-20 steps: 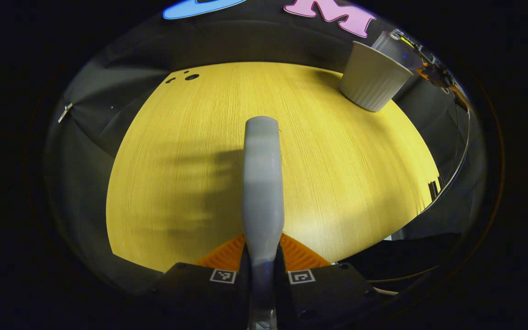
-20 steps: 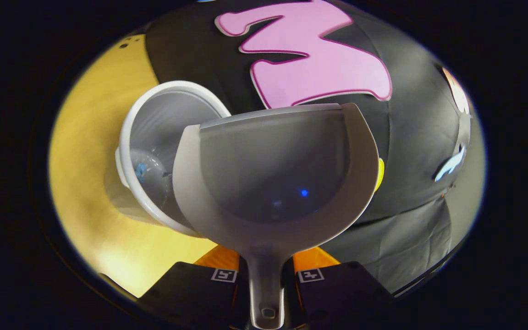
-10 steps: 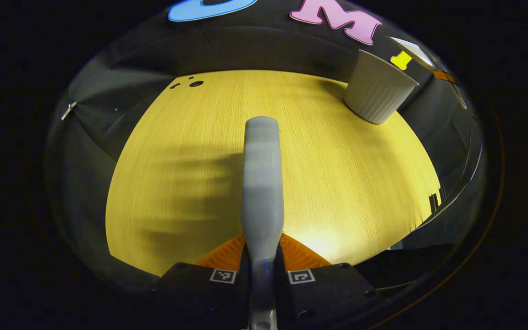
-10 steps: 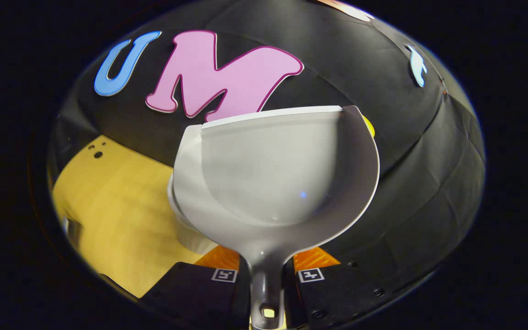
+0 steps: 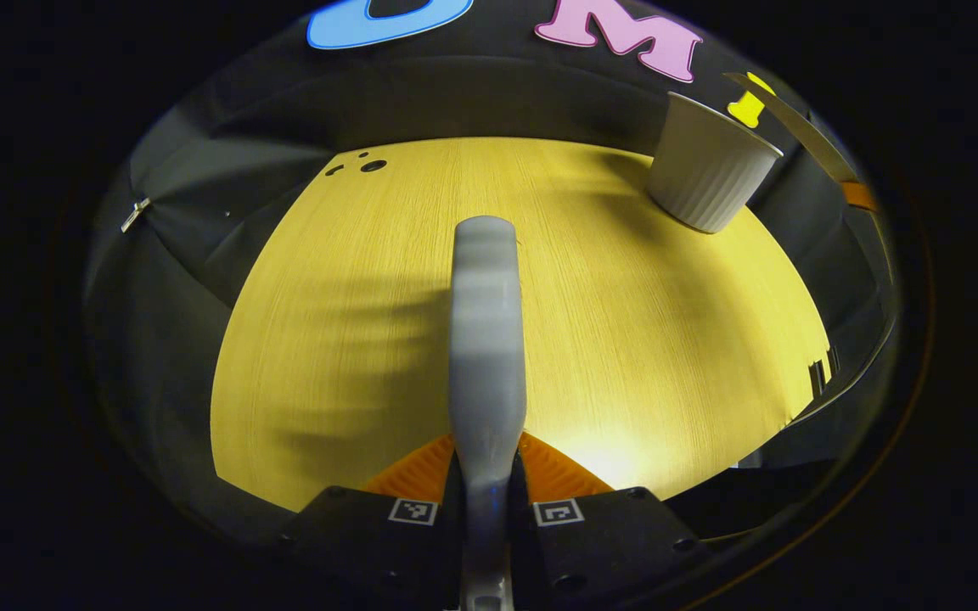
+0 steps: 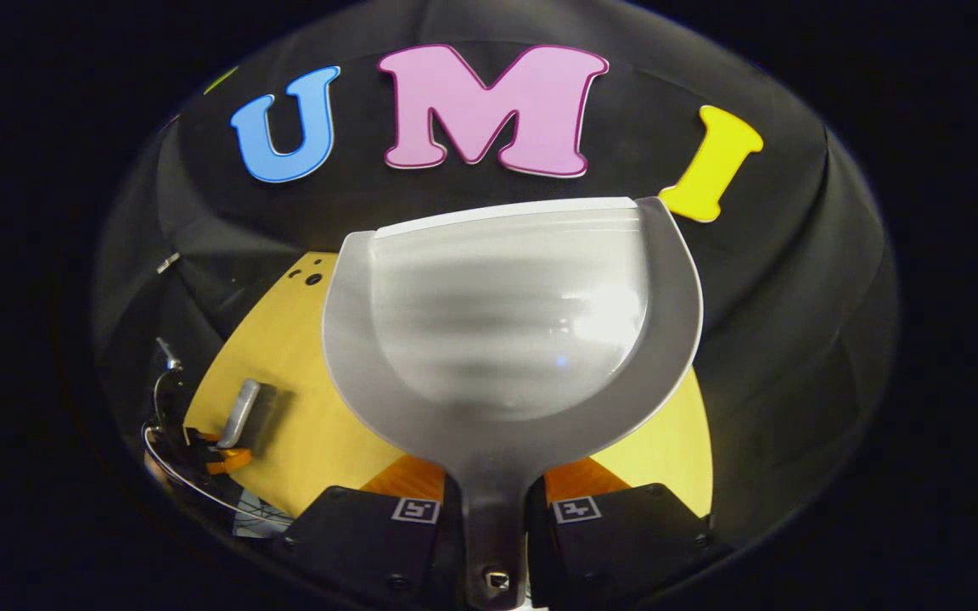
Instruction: Pick up the small broom and dustpan from the desktop, sweep the trash into the dustpan with the broom, and then empty the trash into the garbage bin.
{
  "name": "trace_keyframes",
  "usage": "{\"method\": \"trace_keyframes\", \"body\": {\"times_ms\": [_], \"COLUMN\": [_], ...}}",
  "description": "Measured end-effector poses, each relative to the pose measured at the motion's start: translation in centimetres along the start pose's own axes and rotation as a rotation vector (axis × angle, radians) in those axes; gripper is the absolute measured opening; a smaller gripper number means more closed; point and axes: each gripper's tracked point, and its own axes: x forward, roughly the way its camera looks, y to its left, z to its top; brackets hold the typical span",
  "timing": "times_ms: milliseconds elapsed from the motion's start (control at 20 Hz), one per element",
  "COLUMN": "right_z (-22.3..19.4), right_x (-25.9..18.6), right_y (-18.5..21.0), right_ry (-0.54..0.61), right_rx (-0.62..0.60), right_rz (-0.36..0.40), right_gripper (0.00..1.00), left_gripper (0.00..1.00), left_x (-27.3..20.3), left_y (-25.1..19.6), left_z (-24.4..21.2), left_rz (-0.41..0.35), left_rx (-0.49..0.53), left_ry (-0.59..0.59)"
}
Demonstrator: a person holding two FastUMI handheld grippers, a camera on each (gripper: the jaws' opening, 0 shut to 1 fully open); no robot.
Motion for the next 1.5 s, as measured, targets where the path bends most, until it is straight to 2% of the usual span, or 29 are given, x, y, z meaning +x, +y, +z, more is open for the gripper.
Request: {"method": "trace_keyframes", "body": {"times_ms": [100,150,200,350,500,750,800,950,1000,1050,1200,1250,1300,1350,1400,1500], "right_z": [-0.5,-1.3,-2.9,-9.0,-13.1,-18.7,-19.3,-20.1,-20.3,-20.4,-20.7,-20.8,-20.9,-20.3,-19.9,-20.0], "right_x": [-0.1,0.1,0.5,0.9,4.1,8.5,9.4,10.8,11.2,11.4,11.4,11.5,11.4,11.2,11.0,10.8], "right_y": [-0.1,0.0,0.5,2.3,3.5,4.6,4.8,5.0,5.2,5.3,5.4,5.3,5.4,5.6,5.5,5.6], "right_ry": [0.036,0.064,0.093,0.183,0.267,0.380,0.394,0.417,0.421,0.425,0.445,0.459,0.478,0.472,0.461,0.457], "right_rx": [0.003,0.007,0.008,0.015,0.031,0.096,0.108,0.137,0.142,0.144,0.129,0.123,0.124,0.142,0.159,0.177], "right_rz": [0.026,0.045,0.056,0.083,0.092,0.097,0.097,0.102,0.104,0.105,0.108,0.109,0.116,0.126,0.136,0.151], "right_gripper": [0.33,0.33,0.33,0.33,0.33,0.33,0.33,0.33,0.40,0.34,0.34,0.35,0.35,0.36,0.37,0.38], "left_gripper": [0.27,0.30,0.27,0.27,0.27,0.27,0.31,0.28,0.24,0.28,0.28,0.25,0.29,0.27,0.32,0.36], "left_x": [0.3,0.8,1.1,2.5,3.5,4.6,4.8,4.9,4.8,4.7,4.5,4.5,4.4,4.5,4.7,4.1], "left_y": [-0.2,-0.2,-0.2,-0.4,-0.5,-0.4,-0.5,-0.4,-0.3,-0.4,-0.6,-0.6,-0.5,-0.3,-0.4,-0.3], "left_z": [0.0,-0.2,-0.3,-0.6,-0.6,-0.9,-0.9,-0.9,-0.9,-0.8,-0.9,-0.8,-0.8,-0.6,-0.3,-0.1], "left_rz": [-0.013,-0.017,-0.018,-0.020,-0.028,0.007,0.017,0.033,0.042,0.051,0.057,0.059,0.068,0.078,0.082,0.094], "left_rx": [-0.017,-0.029,-0.041,-0.063,-0.057,-0.019,-0.015,0.007,0.027,0.050,0.081,0.082,0.081,0.083,0.091,0.111], "left_ry": [0.009,0.018,0.029,0.070,0.112,0.178,0.192,0.210,0.214,0.218,0.233,0.237,0.238,0.227,0.213,0.195]}}
